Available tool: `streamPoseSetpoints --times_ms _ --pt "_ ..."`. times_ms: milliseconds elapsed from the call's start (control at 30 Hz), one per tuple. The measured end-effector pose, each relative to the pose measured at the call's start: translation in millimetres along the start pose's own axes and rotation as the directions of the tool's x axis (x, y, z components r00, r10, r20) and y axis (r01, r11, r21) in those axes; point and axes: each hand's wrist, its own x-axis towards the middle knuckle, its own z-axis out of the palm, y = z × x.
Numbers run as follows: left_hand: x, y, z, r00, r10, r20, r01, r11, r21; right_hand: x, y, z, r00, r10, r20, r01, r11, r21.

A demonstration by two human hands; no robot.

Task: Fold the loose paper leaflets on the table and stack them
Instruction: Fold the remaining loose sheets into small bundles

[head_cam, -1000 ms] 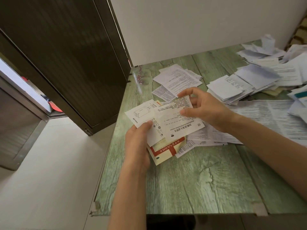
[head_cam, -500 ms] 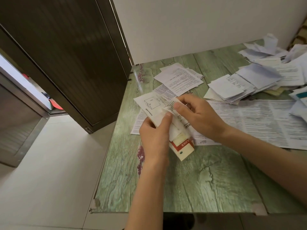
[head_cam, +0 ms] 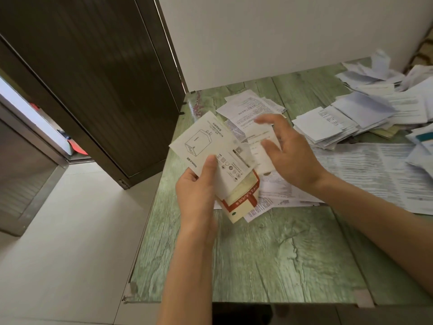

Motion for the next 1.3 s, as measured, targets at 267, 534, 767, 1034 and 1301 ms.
streamPoseSetpoints --times_ms 267,534,767,1034,1301 --pt "-2 1 -5 0.991 0.000 0.133 -0.019 0.989 0.148 6 -10 -10 0.960 0.243 0.138 -0.266 0.945 0.192" --pt "0 -2 -3 0.994 0.092 0.063 -0.102 0.977 0.185 4 -10 -13 0.884 0.332 0.328 -0.401 0.900 0.168" --pt "2 -4 -4 0.990 0.128 0.055 -0.136 0.972 0.190 4 -8 -14 0.870 0.327 0.369 -0.417 0.887 0.199" --pt "-1 1 -7 0.989 0.014 0.146 -0.045 0.977 0.208 12 3 -17 0.862 0.404 0.307 -0.478 0.850 0.221" --pt "3 -3 -9 0.985 0.122 0.125 -0.152 0.950 0.273 10 -1 -19 0.880 0.332 0.338 -0.409 0.893 0.189"
